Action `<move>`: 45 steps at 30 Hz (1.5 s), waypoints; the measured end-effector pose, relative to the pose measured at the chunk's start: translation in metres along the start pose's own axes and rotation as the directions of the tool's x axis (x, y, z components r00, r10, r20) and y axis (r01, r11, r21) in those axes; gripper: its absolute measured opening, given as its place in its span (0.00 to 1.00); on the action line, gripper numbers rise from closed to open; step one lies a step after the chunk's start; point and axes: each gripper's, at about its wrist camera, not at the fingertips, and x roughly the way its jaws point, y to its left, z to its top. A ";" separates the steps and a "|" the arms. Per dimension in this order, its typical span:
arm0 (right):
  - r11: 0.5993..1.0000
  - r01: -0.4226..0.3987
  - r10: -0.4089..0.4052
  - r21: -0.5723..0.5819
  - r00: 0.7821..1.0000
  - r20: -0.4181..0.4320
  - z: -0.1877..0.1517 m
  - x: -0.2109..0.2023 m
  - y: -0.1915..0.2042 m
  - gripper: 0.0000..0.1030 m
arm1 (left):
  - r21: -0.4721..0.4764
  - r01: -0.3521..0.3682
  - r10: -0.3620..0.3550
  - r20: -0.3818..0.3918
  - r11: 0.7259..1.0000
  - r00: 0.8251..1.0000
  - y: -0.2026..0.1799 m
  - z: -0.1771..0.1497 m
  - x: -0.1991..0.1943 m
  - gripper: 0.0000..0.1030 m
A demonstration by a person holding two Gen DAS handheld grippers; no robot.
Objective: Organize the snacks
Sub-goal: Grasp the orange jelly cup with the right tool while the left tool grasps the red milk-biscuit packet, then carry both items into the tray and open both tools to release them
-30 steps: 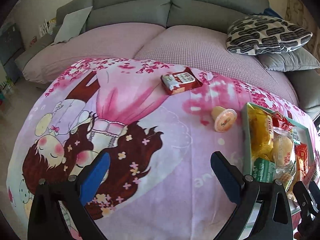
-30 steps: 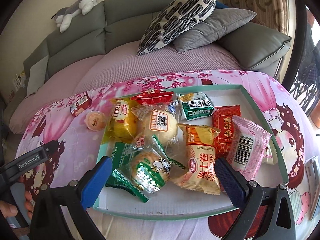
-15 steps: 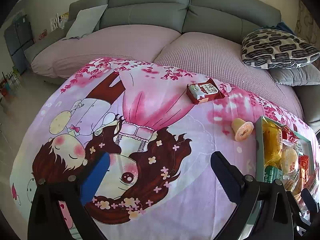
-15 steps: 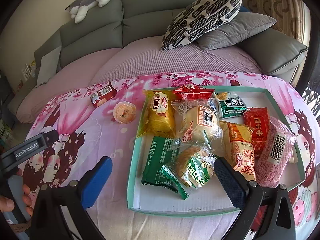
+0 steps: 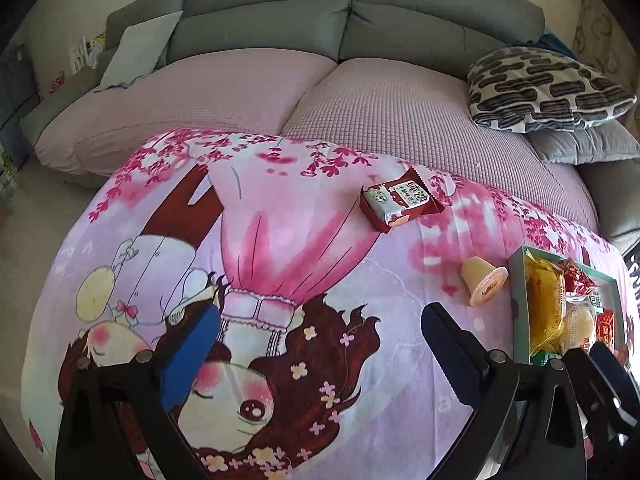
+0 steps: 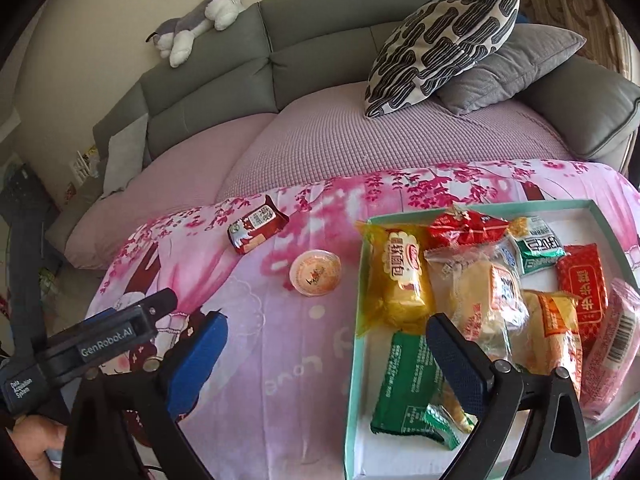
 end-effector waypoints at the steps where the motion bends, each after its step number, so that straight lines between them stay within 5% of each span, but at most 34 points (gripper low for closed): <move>1: 1.000 -0.010 0.010 -0.018 1.000 0.001 0.005 0.003 0.003 0.94 | 0.027 0.012 -0.011 -0.009 1.000 1.000 -0.002 0.006 0.005 0.98; 6: 0.994 -0.042 0.038 -0.100 0.998 -0.044 0.030 0.026 0.015 0.83 | 0.135 0.082 -0.074 -0.070 0.987 0.995 -0.011 0.038 0.030 0.98; 10: 0.982 -0.051 0.033 -0.179 0.994 -0.103 0.041 0.047 0.026 0.76 | 0.225 0.065 -0.041 -0.114 0.972 0.993 -0.022 0.059 0.049 0.98; 25: 0.957 -0.027 -0.053 -0.287 0.963 -0.265 0.037 0.119 0.029 0.61 | 0.430 0.154 -0.074 -0.197 0.890 0.978 -0.080 0.103 0.120 0.96; 30: 0.954 -0.024 -0.062 -0.299 0.959 -0.276 0.035 0.126 0.028 0.49 | 0.435 0.191 -0.086 -0.249 0.880 0.965 -0.090 0.102 0.137 0.61; 36: 0.955 -0.029 -0.055 -0.295 0.960 -0.273 0.032 0.124 0.027 0.48 | 0.429 0.188 -0.096 -0.227 0.884 0.969 -0.089 0.095 0.127 0.44; 45: 0.969 -0.047 -0.010 -0.244 0.974 -0.227 0.022 0.087 0.029 0.48 | 0.293 0.194 -0.156 -0.148 0.936 0.977 -0.064 0.073 0.077 0.41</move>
